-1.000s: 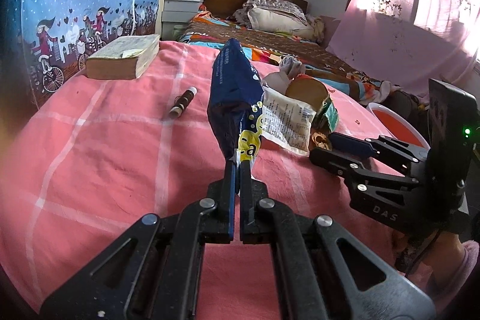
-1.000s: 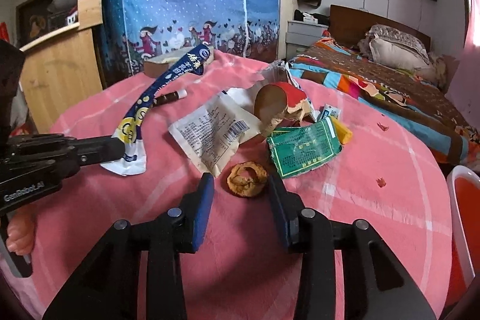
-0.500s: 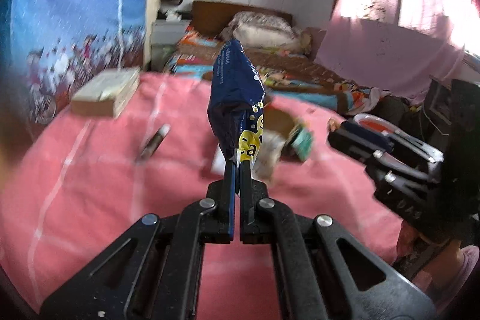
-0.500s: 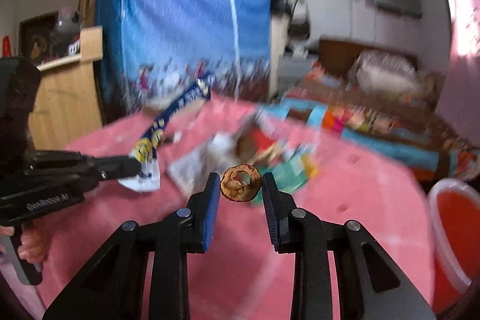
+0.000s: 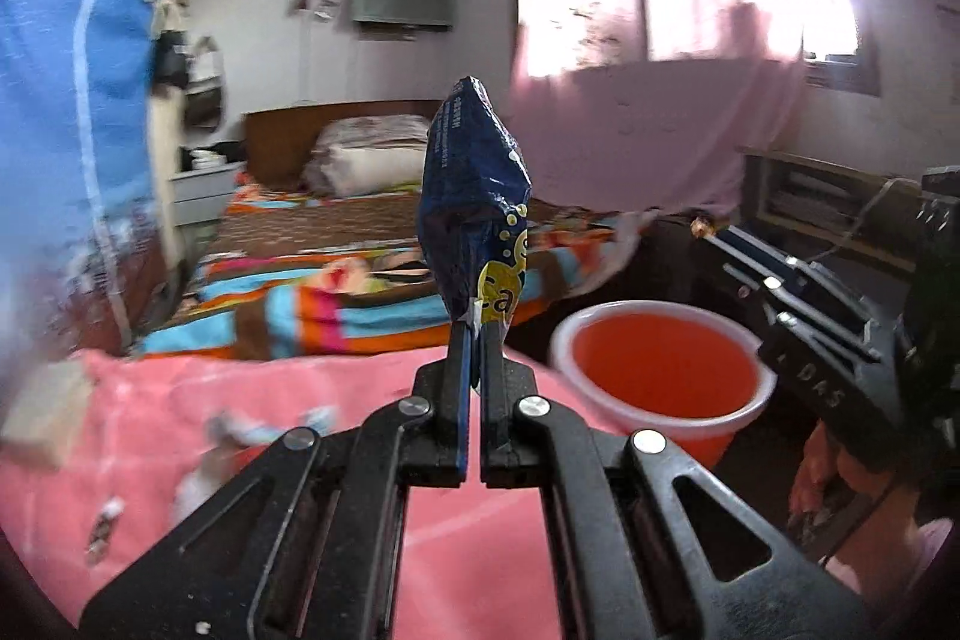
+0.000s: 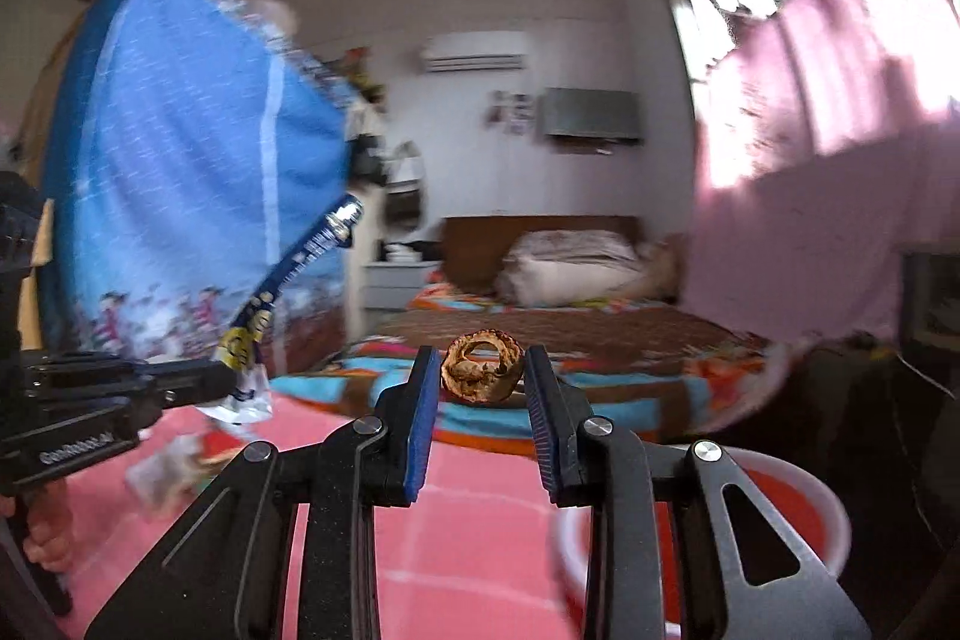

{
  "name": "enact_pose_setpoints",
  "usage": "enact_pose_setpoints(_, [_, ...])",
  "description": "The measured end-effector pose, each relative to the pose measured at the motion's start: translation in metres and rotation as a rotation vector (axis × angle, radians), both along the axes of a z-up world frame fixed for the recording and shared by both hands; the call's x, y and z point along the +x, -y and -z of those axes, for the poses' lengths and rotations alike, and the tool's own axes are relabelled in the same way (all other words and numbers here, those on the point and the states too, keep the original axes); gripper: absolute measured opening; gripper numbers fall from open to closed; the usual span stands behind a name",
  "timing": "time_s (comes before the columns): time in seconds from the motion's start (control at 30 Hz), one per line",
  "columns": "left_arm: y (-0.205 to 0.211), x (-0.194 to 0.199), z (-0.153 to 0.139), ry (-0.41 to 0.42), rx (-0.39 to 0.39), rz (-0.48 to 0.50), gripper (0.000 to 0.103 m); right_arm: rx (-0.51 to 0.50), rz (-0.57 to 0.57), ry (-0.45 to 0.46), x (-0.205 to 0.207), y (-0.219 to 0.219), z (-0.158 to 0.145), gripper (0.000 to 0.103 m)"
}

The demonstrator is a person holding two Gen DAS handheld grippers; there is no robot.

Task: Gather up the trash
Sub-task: 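Carry the blue wrapper and cracker to the red bucket and open both tools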

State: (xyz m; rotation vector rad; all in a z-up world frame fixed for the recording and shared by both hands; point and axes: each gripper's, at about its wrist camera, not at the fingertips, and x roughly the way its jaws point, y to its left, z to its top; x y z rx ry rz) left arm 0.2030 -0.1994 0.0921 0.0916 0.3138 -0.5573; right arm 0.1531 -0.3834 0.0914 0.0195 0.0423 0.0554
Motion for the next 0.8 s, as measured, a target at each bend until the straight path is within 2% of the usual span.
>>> enact_pose_setpoints(0.13, [0.046,0.018,0.002,-0.055,0.015,0.090,0.008,0.063,0.103,-0.044,0.006,0.041,0.010,0.026])
enact_pose_setpoints(0.37, [0.111,0.047,0.021,-0.217,0.049,0.194,0.008,0.114,0.212,-0.172,0.020,0.082,0.034,0.027])
enact_pose_setpoints(0.67, [0.154,0.081,0.043,-0.408,0.054,0.218,0.009,0.220,0.266,-0.281,0.032,0.116,0.054,0.028])
enact_pose_setpoints(0.8, [0.161,0.089,0.050,-0.459,0.050,0.212,0.011,0.271,0.280,-0.331,0.036,0.124,0.059,0.029])
